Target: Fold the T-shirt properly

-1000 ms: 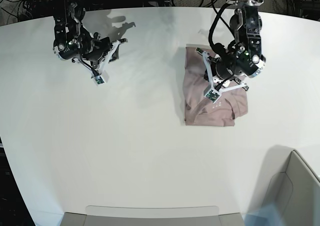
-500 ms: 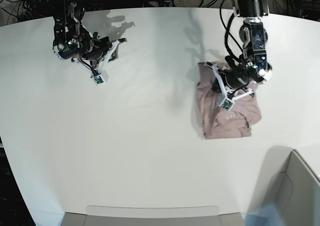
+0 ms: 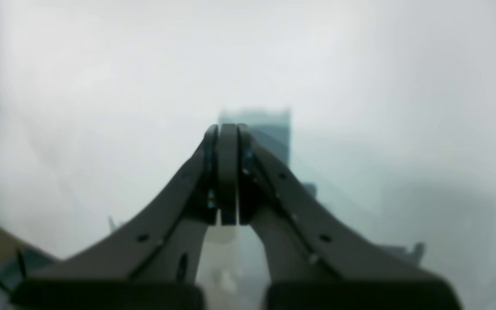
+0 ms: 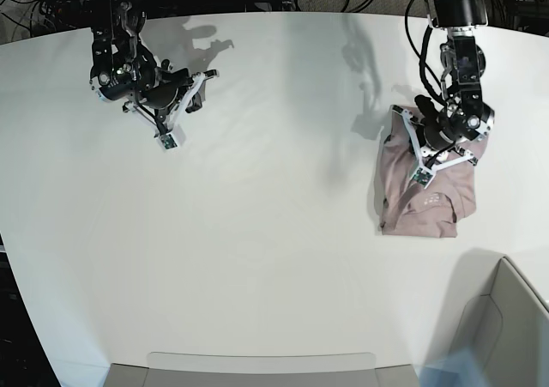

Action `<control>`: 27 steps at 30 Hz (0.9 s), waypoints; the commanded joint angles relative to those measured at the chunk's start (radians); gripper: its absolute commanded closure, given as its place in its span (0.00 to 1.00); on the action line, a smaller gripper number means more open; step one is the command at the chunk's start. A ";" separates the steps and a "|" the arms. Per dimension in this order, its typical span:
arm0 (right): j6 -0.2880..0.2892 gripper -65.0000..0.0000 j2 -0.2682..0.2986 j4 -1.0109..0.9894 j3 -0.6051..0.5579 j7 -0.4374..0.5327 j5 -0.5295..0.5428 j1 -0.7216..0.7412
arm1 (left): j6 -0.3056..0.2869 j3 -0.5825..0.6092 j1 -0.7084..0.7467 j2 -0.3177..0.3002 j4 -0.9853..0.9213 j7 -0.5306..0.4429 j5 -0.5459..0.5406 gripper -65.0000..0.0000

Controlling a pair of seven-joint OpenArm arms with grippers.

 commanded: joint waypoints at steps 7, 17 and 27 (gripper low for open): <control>0.010 1.00 0.007 0.168 0.000 0.193 0.006 -0.040 | 0.004 -0.203 -0.016 0.087 0.198 -0.111 -0.008 1.00; 0.010 1.00 0.007 0.265 0.000 0.498 0.008 -0.224 | 0.004 -0.546 0.074 0.326 0.342 -0.421 -0.009 1.00; 0.010 1.00 0.008 0.268 0.006 0.647 0.003 -0.445 | 0.004 -0.562 0.347 0.342 0.346 -0.620 -0.012 1.00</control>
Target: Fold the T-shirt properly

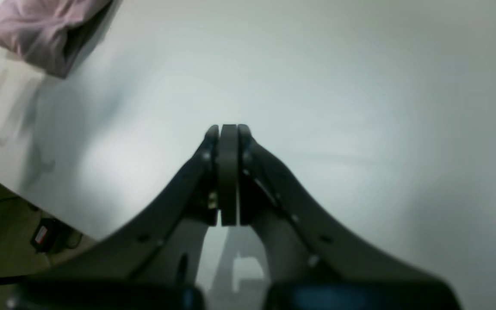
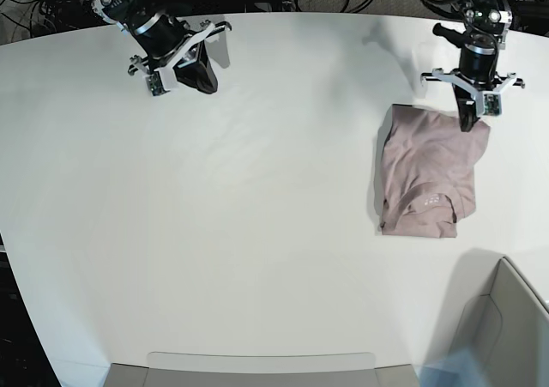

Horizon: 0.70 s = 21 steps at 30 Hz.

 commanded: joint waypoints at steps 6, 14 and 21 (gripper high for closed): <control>0.007 1.00 0.002 0.019 0.003 0.125 0.011 -0.151 | 0.011 -0.004 0.090 0.027 0.019 -0.043 -0.015 1.00; 0.007 1.00 -0.003 0.012 0.003 0.294 0.012 -0.375 | 0.011 -0.004 0.233 0.064 0.015 -0.045 -0.016 1.00; 0.007 1.00 -0.004 -0.015 0.000 0.317 0.011 -0.494 | 0.011 -0.106 0.300 0.111 0.003 -0.045 -0.016 1.00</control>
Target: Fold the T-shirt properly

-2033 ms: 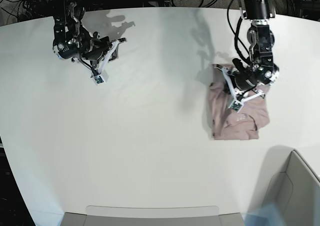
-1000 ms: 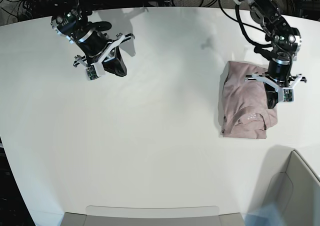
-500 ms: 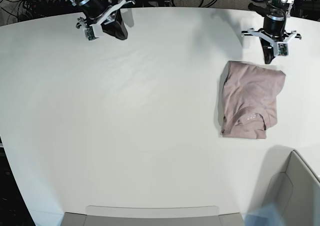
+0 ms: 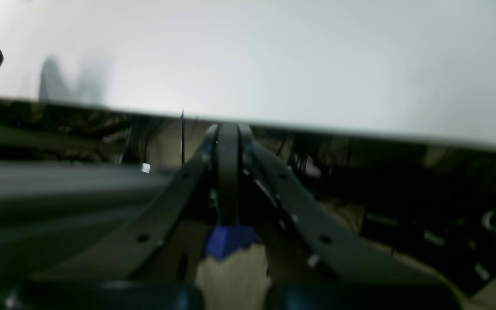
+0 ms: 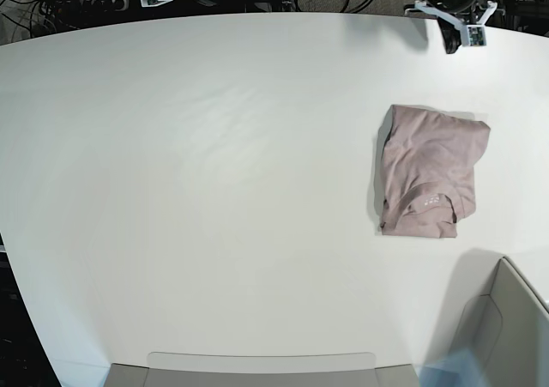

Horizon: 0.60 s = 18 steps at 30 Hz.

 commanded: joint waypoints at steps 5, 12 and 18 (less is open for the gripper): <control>0.010 1.00 0.000 -0.065 -0.002 0.041 0.009 -0.045 | 0.005 -0.116 0.021 0.003 -0.069 -0.025 -0.015 1.00; 0.010 1.00 0.002 -0.258 -0.036 0.236 0.009 -0.074 | 0.005 -0.243 0.019 0.003 -0.204 -0.025 -0.007 1.00; 0.010 1.00 0.007 -0.389 -0.062 0.248 0.007 -0.031 | 0.005 -0.242 0.018 0.003 -0.347 -0.111 0.037 1.00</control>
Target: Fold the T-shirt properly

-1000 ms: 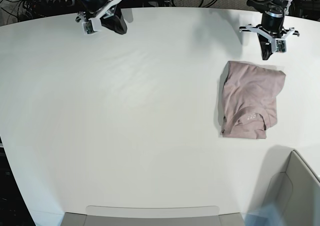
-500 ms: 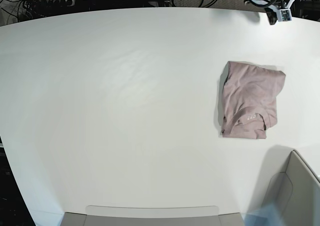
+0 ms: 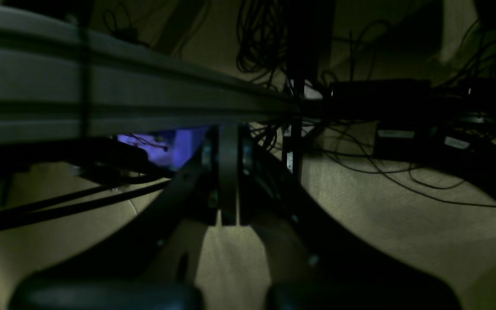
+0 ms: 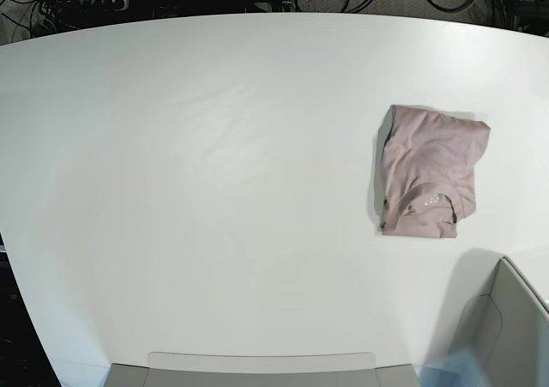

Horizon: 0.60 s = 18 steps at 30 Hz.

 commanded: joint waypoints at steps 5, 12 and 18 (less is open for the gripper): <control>0.011 1.00 0.004 -0.093 0.002 0.018 -0.025 0.045 | 0.006 -0.014 -0.040 0.004 -0.228 -0.161 0.140 1.00; 0.011 1.00 0.001 -0.330 0.002 0.012 -0.100 0.203 | 0.006 -0.062 -0.146 0.004 -0.529 -0.352 0.316 1.00; 0.011 1.00 0.007 -0.537 0.002 0.012 -0.100 0.334 | 0.006 -0.119 -0.250 -0.013 -0.750 -0.430 0.504 1.00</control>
